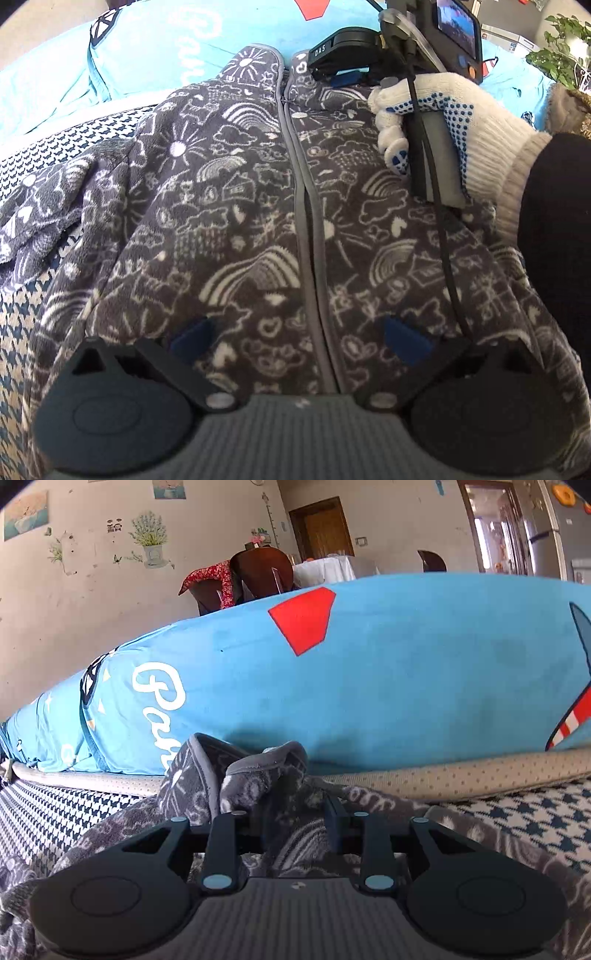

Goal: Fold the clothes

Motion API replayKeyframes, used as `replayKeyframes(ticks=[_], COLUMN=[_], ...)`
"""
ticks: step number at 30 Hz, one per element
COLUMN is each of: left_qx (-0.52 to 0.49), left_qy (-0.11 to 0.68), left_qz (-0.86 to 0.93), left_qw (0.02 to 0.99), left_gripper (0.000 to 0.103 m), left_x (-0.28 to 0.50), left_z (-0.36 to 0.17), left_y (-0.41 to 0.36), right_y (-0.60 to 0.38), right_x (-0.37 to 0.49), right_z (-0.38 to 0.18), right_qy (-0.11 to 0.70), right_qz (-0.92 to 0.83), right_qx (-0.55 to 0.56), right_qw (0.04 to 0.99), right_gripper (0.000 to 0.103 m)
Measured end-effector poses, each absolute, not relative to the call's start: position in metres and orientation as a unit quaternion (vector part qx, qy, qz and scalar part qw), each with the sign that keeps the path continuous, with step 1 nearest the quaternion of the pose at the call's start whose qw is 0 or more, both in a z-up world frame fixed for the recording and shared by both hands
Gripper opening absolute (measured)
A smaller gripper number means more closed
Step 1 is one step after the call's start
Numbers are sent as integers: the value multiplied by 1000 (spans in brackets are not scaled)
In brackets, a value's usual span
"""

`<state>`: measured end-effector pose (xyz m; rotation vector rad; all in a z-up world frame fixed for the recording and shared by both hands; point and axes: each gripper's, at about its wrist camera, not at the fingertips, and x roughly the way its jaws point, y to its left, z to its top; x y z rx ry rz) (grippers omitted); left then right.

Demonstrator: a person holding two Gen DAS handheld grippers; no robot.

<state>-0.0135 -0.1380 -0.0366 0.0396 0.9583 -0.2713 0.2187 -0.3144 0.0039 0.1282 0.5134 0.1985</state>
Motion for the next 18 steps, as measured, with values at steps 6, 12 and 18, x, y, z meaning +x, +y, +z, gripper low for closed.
replayKeyframes(ticks=[6,12,18], left_qx=[19,25,33], left_qy=[459,456,454], left_qz=[-132,-132,-130], left_qw=[878,880,881], left_gripper=[103,103,103], left_x=[-12,-12,-11], left_z=[-35,-35,-36], left_y=[-137,-138,-140], right_y=[-315,-326,-325], right_x=[220,229,230], right_z=[3,-11,-13], right_qy=[236,256,267], right_qz=[71,78,87], right_qx=[29,67,66], right_qw=[969,961,957], right_gripper=[73,71,3])
